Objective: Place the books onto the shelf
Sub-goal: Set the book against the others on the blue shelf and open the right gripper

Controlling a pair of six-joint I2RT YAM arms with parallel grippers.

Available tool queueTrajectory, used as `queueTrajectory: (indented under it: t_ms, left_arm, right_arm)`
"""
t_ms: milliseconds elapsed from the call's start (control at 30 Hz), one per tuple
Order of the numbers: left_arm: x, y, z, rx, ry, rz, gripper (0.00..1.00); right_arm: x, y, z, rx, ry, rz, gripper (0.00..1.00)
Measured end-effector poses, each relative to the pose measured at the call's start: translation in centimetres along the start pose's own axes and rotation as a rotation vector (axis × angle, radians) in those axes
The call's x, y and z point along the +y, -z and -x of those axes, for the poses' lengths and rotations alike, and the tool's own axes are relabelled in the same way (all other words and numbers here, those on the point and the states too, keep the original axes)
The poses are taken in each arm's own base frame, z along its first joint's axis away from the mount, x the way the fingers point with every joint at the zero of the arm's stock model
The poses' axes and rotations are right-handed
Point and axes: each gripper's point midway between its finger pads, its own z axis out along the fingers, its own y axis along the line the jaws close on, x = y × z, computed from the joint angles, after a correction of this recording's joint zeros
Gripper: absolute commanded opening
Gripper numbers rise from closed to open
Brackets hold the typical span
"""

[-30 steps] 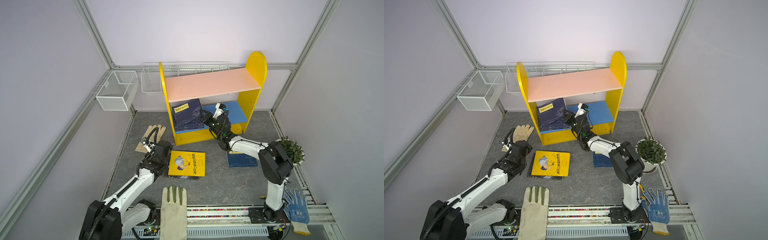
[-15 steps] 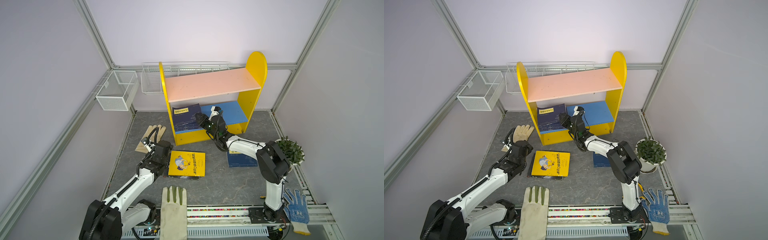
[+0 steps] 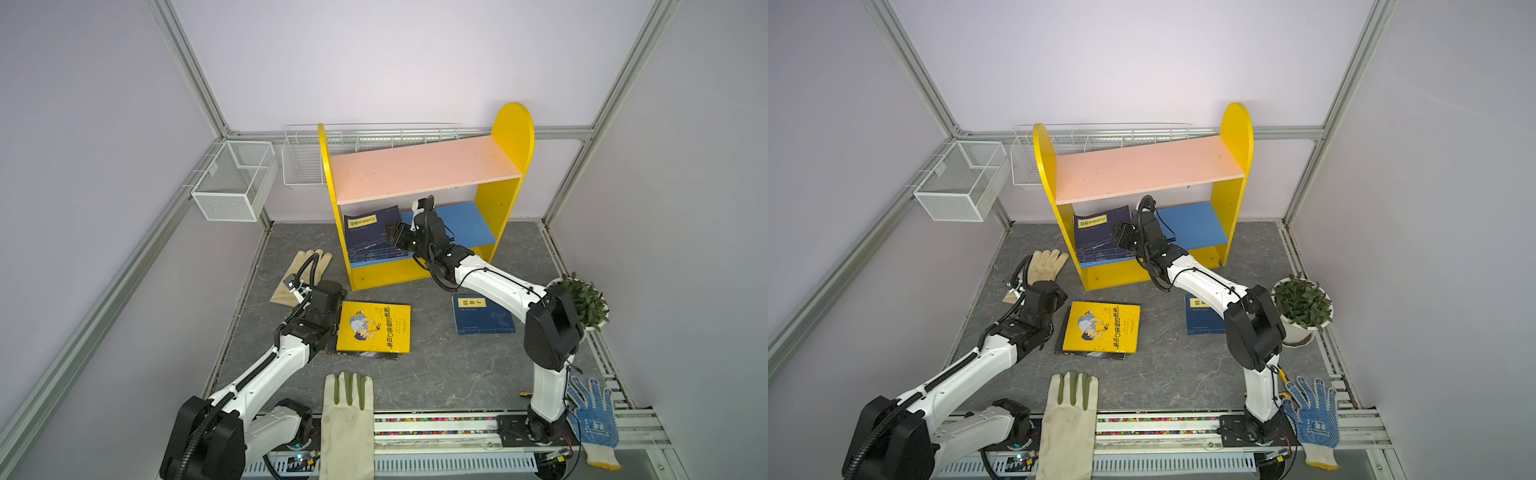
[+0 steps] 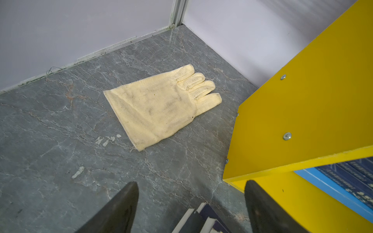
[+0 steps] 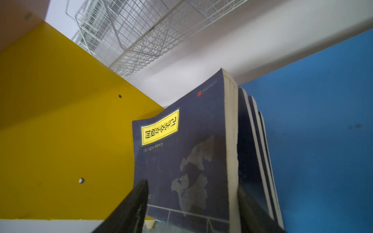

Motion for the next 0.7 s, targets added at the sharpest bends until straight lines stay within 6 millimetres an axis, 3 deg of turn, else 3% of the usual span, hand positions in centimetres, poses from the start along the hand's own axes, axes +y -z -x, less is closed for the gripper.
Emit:
queueTrajectory:
  t_ms: [233,500,700]
  left_arm:
    - [-0.4,-0.1,0.1,0.004,-0.001,-0.003,0.83]
    - [-1.0,-0.3,0.1,0.015,-0.013,-0.012,0.83]
    - [-1.8,-0.5,-0.9,0.063,-0.062,-0.049,0.83]
  right_arm:
    - [-1.7,0.2,-1.0,0.047,0.057,-0.080,0.71]
    - [-2.6,0.2,-0.5,0.048,0.080,-0.098,0.70]
    - [-6.0,2.2,0.2,0.035,0.060,-0.145,0.70]
